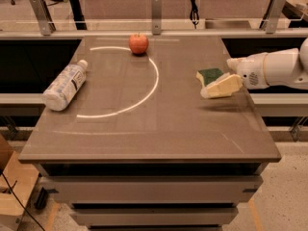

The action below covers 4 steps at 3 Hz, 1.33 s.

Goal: Move sponge near blue plastic bottle

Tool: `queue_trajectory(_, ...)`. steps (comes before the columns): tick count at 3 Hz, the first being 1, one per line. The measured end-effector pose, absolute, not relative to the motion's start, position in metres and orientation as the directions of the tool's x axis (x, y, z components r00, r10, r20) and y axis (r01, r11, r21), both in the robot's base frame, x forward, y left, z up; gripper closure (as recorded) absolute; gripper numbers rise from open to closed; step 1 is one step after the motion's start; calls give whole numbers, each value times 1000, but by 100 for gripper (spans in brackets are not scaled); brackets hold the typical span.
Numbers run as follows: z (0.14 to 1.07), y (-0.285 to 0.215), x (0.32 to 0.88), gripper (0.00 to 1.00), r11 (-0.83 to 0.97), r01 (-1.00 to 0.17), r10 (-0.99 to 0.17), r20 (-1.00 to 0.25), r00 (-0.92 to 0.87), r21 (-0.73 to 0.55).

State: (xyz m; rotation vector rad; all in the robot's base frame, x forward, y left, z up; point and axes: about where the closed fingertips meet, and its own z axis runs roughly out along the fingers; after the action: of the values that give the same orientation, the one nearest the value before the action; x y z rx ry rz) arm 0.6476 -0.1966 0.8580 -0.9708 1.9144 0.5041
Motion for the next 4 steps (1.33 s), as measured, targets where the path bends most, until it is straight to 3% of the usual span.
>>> queue_trajectory(1, 845, -194, 649, 0, 608, -793, -429, -849, -310, -18)
queue_trajectory(2, 839, -192, 650, 18, 610, -793, -428, -844, -323, -5)
queue_trajectory(4, 843, -185, 650, 64, 600, -800, -417, -854, -310, -3)
